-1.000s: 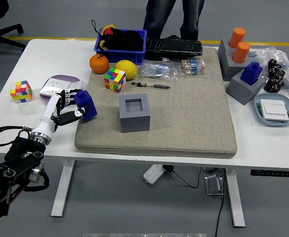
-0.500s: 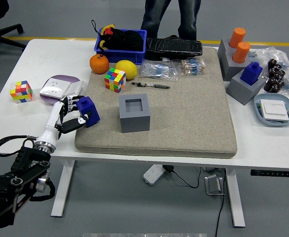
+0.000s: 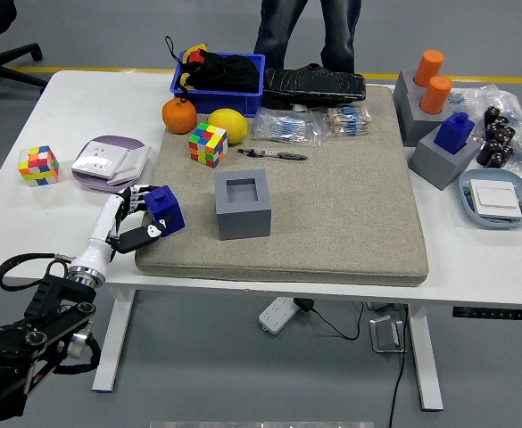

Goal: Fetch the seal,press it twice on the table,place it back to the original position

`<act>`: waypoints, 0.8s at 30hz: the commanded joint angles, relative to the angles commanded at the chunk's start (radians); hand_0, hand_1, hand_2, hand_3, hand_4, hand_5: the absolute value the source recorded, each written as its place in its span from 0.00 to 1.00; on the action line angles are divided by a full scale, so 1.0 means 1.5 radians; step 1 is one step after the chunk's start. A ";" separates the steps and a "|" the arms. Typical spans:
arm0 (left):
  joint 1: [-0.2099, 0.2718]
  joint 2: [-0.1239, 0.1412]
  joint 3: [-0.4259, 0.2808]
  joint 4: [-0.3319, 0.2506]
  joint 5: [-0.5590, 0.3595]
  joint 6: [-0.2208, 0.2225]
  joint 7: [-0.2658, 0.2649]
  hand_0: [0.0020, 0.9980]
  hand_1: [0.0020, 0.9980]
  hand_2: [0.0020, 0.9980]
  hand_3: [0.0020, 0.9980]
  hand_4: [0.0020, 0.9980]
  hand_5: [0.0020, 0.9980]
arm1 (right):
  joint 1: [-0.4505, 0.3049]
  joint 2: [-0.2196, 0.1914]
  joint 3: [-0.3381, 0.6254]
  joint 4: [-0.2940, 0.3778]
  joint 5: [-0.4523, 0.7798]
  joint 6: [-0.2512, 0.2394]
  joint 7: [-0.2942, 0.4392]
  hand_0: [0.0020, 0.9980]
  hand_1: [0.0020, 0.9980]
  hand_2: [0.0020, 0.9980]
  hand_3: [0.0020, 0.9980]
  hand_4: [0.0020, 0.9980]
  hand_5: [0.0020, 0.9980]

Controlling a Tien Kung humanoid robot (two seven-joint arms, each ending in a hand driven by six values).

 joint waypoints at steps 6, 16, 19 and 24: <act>0.002 0.000 -0.001 0.000 -0.002 0.000 0.001 0.69 0.51 0.46 0.66 0.65 0.00 | 0.000 0.001 0.001 0.001 -0.001 0.000 0.001 0.87 0.78 0.74 0.75 0.81 0.56; 0.002 0.001 -0.005 -0.001 -0.003 0.000 0.000 0.69 0.51 0.46 0.66 0.65 0.00 | 0.000 0.002 0.002 0.000 -0.001 -0.001 0.001 0.87 0.78 0.74 0.75 0.80 0.56; 0.001 0.002 -0.006 -0.001 -0.004 0.000 0.000 0.69 0.51 0.46 0.65 0.65 0.00 | 0.000 0.002 0.003 0.000 -0.001 -0.001 0.001 0.87 0.78 0.74 0.75 0.80 0.57; 0.000 0.002 -0.008 -0.003 -0.003 0.001 0.000 0.69 0.51 0.46 0.65 0.65 0.00 | 0.000 0.001 0.004 0.000 0.000 -0.001 0.000 0.87 0.78 0.74 0.75 0.80 0.57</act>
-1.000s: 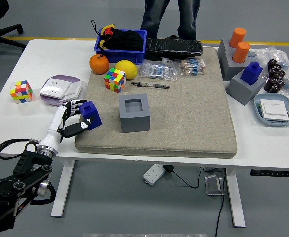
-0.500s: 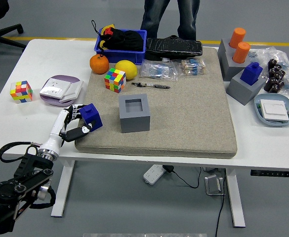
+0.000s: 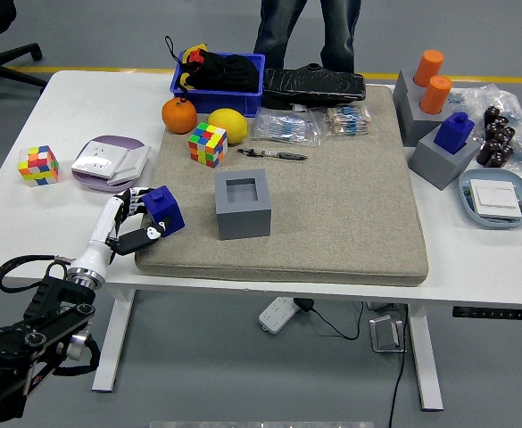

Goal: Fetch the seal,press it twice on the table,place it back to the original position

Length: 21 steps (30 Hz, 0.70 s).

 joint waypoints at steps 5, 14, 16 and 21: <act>-0.008 0.006 -0.015 -0.016 0.002 -0.005 0.005 0.69 0.51 0.46 0.65 0.65 0.00 | -0.001 0.000 0.002 0.000 0.000 0.000 0.000 0.87 0.78 0.74 0.75 0.80 0.56; -0.050 0.031 -0.066 -0.105 0.021 -0.003 0.018 0.69 0.51 0.46 0.65 0.65 0.00 | 0.000 -0.001 0.004 0.000 0.001 0.000 0.000 0.87 0.78 0.74 0.75 0.80 0.57; -0.063 0.036 -0.067 -0.126 0.024 -0.005 0.023 0.69 0.51 0.46 0.65 0.65 0.00 | 0.000 -0.001 0.005 0.000 0.001 0.000 0.000 0.87 0.78 0.74 0.75 0.80 0.57; -0.095 0.042 -0.036 -0.168 0.014 -0.015 0.037 0.69 0.51 0.46 0.65 0.65 0.00 | 0.002 -0.002 0.007 0.000 0.002 -0.001 0.000 0.87 0.78 0.74 0.75 0.80 0.56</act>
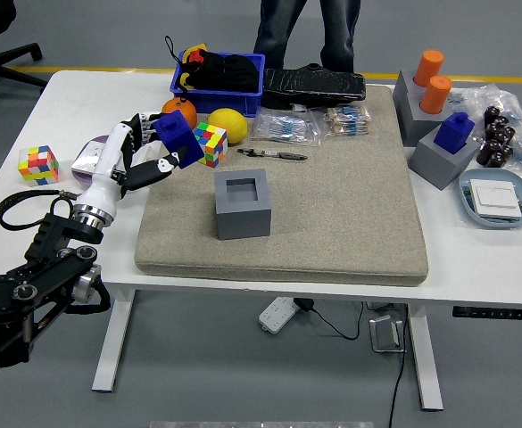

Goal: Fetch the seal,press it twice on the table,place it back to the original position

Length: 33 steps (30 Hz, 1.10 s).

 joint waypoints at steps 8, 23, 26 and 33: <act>-0.040 -0.001 0.091 -0.012 -0.032 -0.020 0.016 0.69 0.51 0.46 0.65 0.65 0.00 | 0.002 -0.001 0.000 0.000 0.001 0.000 0.000 0.87 0.78 0.74 0.74 0.80 0.57; -0.115 -0.015 0.212 0.035 -0.067 -0.034 0.025 0.69 0.51 0.46 0.64 0.65 0.00 | 0.008 -0.006 -0.008 0.000 0.004 0.000 0.000 0.87 0.78 0.74 0.74 0.80 0.57; -0.130 -0.020 0.238 0.048 -0.075 -0.038 0.026 0.69 0.51 0.46 0.64 0.65 0.00 | 0.010 -0.006 -0.011 0.000 0.005 0.000 0.001 0.87 0.78 0.74 0.74 0.80 0.57; -0.146 -0.028 0.278 0.072 -0.091 -0.045 0.026 0.69 0.51 0.46 0.64 0.65 0.00 | 0.010 -0.007 -0.016 0.000 0.007 0.000 0.000 0.87 0.78 0.74 0.74 0.80 0.57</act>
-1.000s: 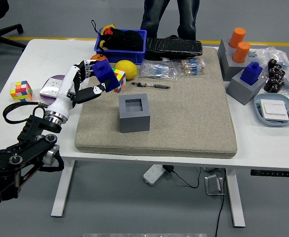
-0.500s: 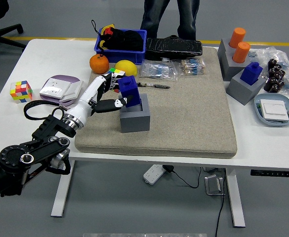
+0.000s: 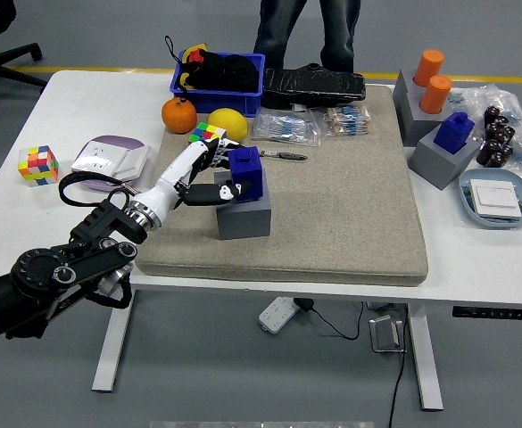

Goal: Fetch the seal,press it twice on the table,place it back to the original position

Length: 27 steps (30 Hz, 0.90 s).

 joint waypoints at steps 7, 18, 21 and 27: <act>-0.006 -0.005 0.016 0.016 -0.007 0.000 -0.002 0.69 0.51 0.46 0.64 0.65 0.00 | 0.000 -0.001 -0.004 0.000 0.001 0.000 0.000 0.87 0.78 0.74 0.74 0.80 0.57; -0.017 -0.008 0.030 0.033 -0.005 0.002 -0.003 0.69 0.51 0.46 0.64 0.65 0.00 | 0.002 -0.003 -0.006 0.001 0.002 0.000 0.000 0.87 0.78 0.74 0.74 0.80 0.57; -0.021 -0.008 0.029 0.036 -0.003 0.003 -0.004 0.69 0.51 0.46 0.64 0.65 0.00 | 0.002 -0.002 -0.007 0.001 0.002 0.000 0.000 0.87 0.78 0.74 0.74 0.80 0.57; -0.023 -0.007 0.034 0.041 0.004 0.001 -0.003 0.69 0.51 0.46 0.64 0.66 0.00 | 0.001 -0.002 -0.006 0.001 0.002 0.000 0.000 0.87 0.78 0.74 0.74 0.80 0.57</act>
